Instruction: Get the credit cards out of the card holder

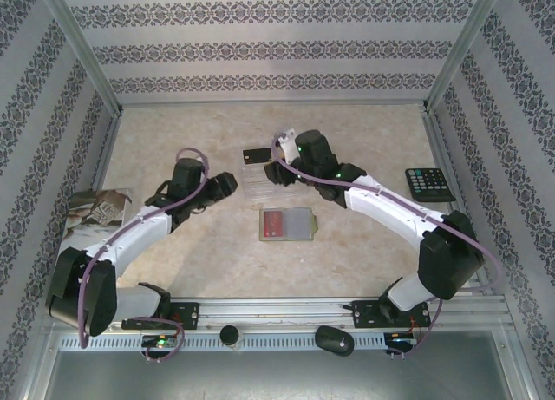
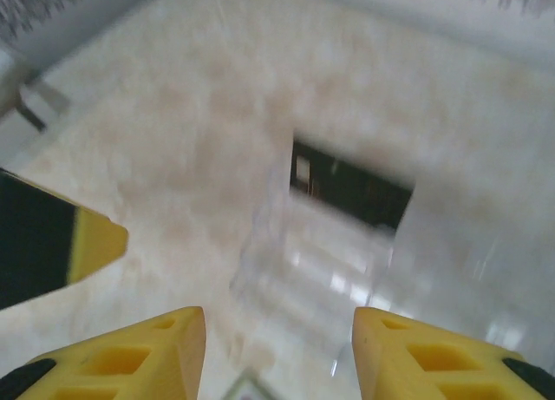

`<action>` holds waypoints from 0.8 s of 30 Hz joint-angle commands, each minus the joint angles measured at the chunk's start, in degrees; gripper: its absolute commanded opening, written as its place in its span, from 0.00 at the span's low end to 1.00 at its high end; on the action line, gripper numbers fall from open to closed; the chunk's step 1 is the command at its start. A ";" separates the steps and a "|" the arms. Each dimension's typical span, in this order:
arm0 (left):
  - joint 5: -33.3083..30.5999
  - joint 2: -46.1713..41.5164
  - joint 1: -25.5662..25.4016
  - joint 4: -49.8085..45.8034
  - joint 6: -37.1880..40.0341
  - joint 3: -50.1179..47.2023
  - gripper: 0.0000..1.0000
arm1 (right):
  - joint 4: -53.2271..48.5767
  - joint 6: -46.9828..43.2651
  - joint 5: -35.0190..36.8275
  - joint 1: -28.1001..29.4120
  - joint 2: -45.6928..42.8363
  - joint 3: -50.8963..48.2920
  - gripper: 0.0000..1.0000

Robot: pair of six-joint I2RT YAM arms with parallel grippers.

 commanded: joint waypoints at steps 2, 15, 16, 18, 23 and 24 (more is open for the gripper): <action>-3.03 -0.81 -5.06 2.45 0.26 -3.80 0.69 | -12.07 6.95 0.28 2.10 1.00 -4.83 0.48; -2.60 6.34 -11.31 6.98 0.31 -4.92 0.59 | -14.53 7.69 -0.09 4.54 12.43 -4.07 0.43; -2.42 6.64 -11.44 7.12 0.36 -4.81 0.58 | -14.49 7.77 -0.48 4.53 13.04 -4.00 0.42; -2.08 7.07 -11.56 7.83 0.52 -5.20 0.56 | -13.82 8.31 -1.56 4.28 13.75 -4.07 0.41; -0.45 8.39 -12.27 10.30 0.66 -5.51 0.53 | -9.57 9.97 -6.91 2.87 14.16 -5.78 0.37; -0.20 8.91 -12.42 10.54 0.85 -5.44 0.52 | -9.21 9.98 -7.50 2.69 14.18 -5.91 0.35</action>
